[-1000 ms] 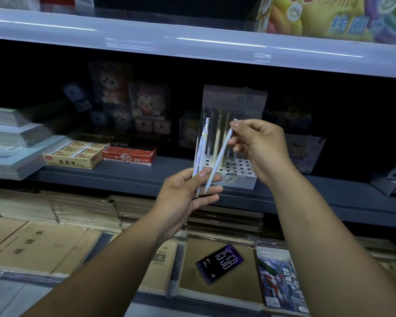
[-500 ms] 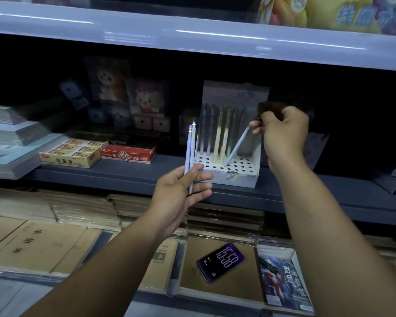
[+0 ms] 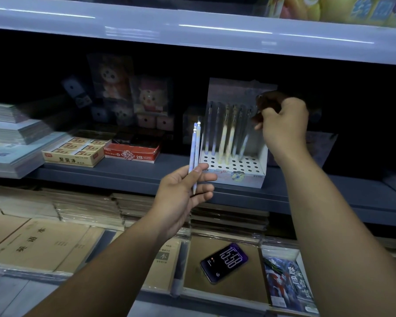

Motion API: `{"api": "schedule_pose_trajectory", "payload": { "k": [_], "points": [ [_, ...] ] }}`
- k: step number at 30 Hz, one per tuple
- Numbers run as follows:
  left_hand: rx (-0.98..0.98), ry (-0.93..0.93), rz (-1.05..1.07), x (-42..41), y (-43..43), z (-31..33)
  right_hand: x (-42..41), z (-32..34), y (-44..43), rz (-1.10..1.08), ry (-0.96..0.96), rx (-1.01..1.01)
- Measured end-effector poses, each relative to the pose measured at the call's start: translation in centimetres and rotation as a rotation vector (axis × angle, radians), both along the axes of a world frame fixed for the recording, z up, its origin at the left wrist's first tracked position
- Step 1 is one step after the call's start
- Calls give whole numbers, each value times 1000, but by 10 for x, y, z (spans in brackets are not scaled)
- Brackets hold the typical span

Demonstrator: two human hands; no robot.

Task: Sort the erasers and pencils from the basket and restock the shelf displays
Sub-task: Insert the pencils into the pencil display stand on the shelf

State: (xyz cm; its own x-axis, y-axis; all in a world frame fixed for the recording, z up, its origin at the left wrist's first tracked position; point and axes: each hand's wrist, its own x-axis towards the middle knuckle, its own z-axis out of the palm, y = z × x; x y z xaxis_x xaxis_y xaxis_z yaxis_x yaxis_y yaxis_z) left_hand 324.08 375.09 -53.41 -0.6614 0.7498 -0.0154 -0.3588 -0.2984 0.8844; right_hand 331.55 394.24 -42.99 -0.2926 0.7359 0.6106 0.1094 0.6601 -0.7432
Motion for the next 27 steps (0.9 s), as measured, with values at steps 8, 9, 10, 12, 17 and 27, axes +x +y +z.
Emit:
{"api": "schedule_pose_trajectory", "payload": {
  "k": [8, 9, 10, 12, 17, 27],
  "points": [
    [10, 5, -14, -2, -2, 0, -2, 0, -1, 107, -89, -15],
    [10, 7, -14, -2, -2, 0, -2, 0, -2, 101, -90, -20],
    [10, 8, -15, -3, -2, 0, -2, 0, -3, 87, -95, -22],
    [9, 12, -19, -3, -2, 0, -1, 0, -1, 50, -120, -31],
    [5, 13, -21, -3, -3, -1, 2, -3, 5, -9, -147, -58],
    [5, 13, -31, -3, -1, -2, 4, -6, 7, 75, -245, -122]
  ]
}}
